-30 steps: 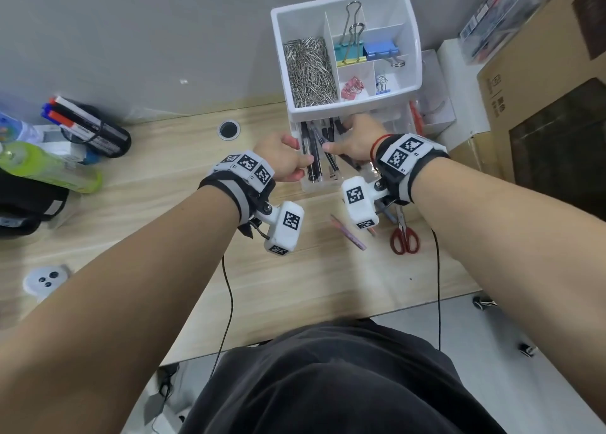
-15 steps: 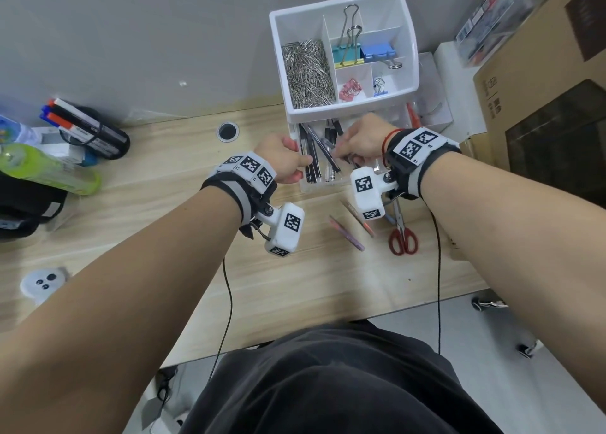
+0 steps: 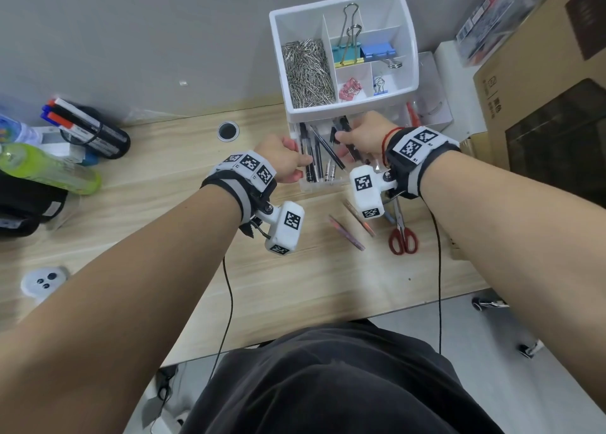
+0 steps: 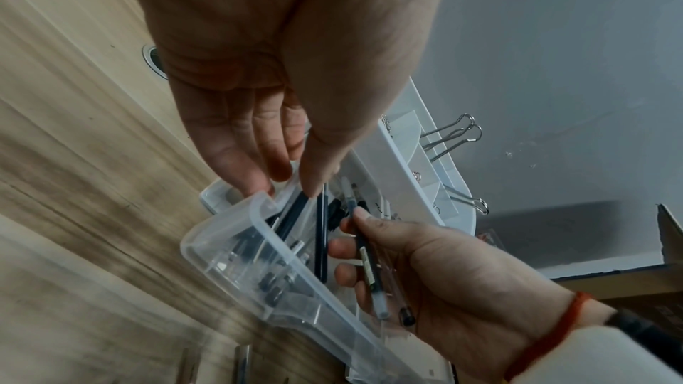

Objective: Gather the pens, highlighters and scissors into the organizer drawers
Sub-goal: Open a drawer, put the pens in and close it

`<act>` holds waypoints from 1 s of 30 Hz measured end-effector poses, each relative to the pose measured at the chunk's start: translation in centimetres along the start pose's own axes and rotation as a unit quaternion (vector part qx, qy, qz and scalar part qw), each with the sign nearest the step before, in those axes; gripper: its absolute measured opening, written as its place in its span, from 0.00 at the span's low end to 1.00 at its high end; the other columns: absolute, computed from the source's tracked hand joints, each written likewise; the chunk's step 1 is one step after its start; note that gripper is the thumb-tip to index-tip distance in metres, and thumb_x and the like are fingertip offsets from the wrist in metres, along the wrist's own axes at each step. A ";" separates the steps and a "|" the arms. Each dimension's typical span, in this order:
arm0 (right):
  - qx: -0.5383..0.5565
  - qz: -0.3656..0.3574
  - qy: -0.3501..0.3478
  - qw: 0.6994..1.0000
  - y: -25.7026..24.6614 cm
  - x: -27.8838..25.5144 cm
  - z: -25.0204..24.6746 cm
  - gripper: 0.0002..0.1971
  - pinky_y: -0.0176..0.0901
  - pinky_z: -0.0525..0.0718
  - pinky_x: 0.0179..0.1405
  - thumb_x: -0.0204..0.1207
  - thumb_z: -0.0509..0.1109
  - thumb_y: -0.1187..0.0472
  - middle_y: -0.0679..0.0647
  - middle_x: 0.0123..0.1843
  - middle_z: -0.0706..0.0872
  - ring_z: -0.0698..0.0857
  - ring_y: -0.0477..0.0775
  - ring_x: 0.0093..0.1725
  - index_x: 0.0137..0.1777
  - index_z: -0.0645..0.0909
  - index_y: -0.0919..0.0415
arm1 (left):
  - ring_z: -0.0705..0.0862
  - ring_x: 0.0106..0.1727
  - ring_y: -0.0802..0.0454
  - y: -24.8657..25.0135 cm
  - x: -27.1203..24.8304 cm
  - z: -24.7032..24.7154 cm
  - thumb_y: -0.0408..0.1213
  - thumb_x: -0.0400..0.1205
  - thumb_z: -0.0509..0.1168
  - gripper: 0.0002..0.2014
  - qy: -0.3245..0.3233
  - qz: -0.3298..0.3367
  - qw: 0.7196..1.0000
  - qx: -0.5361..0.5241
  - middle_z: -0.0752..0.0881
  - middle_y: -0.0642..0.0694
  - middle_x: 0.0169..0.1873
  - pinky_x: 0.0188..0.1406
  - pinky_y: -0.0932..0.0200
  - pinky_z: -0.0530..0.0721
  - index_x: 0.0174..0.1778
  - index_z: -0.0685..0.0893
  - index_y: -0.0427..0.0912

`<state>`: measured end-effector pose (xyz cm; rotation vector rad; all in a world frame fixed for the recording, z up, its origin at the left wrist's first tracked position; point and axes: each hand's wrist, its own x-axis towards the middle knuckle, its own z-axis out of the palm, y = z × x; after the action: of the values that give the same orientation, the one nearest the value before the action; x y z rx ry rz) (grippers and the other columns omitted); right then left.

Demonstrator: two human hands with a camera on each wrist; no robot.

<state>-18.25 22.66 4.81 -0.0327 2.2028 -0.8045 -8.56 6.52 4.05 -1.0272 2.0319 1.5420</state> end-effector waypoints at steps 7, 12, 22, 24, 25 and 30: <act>-0.114 0.003 0.058 0.992 0.0 0.7 0.5 0.21 0.48 0.87 0.54 0.72 0.80 0.49 0.58 0.50 0.92 0.90 0.58 0.49 0.56 0.88 0.66 | 0.89 0.37 0.49 0.2 -0.2 -0.1 0.35 0.75 0.79 0.13 -0.004 -0.002 1.000 0.009 0.89 0.39 0.56 0.38 0.57 0.90 0.42 0.78 0.47; -0.068 -0.009 0.076 0.995 0.5 1.2 0.7 0.14 0.51 0.88 0.56 0.72 0.80 0.56 0.54 0.50 0.91 0.90 0.55 0.50 0.55 0.87 0.60 | 0.89 0.36 0.49 0.2 -0.2 -0.3 0.35 0.75 0.78 0.14 -0.007 -0.006 1.000 -0.001 0.88 0.42 0.51 0.39 0.55 0.92 0.42 0.77 0.46; -0.163 -0.018 0.103 0.981 0.1 1.3 1.4 0.23 0.44 0.84 0.39 0.65 0.82 0.44 0.57 0.45 0.88 0.87 0.58 0.42 0.48 0.83 0.62 | 0.85 0.40 0.47 0.5 -0.3 -0.3 0.33 0.75 0.78 0.16 -0.018 -0.016 1.000 -0.012 0.83 0.44 0.46 0.33 0.59 0.91 0.39 0.74 0.47; -0.163 -0.016 0.116 0.980 0.5 1.5 1.3 0.17 0.44 0.85 0.41 0.69 0.78 0.54 0.59 0.49 0.89 0.87 0.59 0.44 0.54 0.84 0.62 | 0.86 0.40 0.47 0.4 -0.3 -0.3 0.33 0.74 0.79 0.16 -0.019 -0.018 1.000 -0.011 0.84 0.44 0.46 0.38 0.55 0.92 0.39 0.75 0.47; -0.160 -0.014 0.127 0.979 0.8 1.7 1.2 0.17 0.45 0.86 0.46 0.70 0.77 0.57 0.59 0.52 0.89 0.87 0.60 0.48 0.58 0.84 0.61 | 0.86 0.40 0.47 0.4 -0.3 -0.3 0.33 0.74 0.79 0.16 -0.020 -0.018 1.000 -0.011 0.84 0.44 0.46 0.40 0.54 0.92 0.39 0.75 0.47; -0.144 -0.001 0.141 0.979 1.5 1.9 0.3 0.15 0.42 0.86 0.38 0.69 0.80 0.52 0.58 0.46 0.91 0.90 0.58 0.45 0.51 0.88 0.61 | 0.86 0.40 0.48 0.6 -0.4 -0.4 0.35 0.74 0.79 0.15 -0.024 -0.020 0.999 -0.006 0.86 0.43 0.47 0.36 0.57 0.91 0.41 0.76 0.47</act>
<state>-19.07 23.17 2.60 -0.0670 2.5747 -0.5086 -8.74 6.37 4.82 -1.0191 1.9608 1.5442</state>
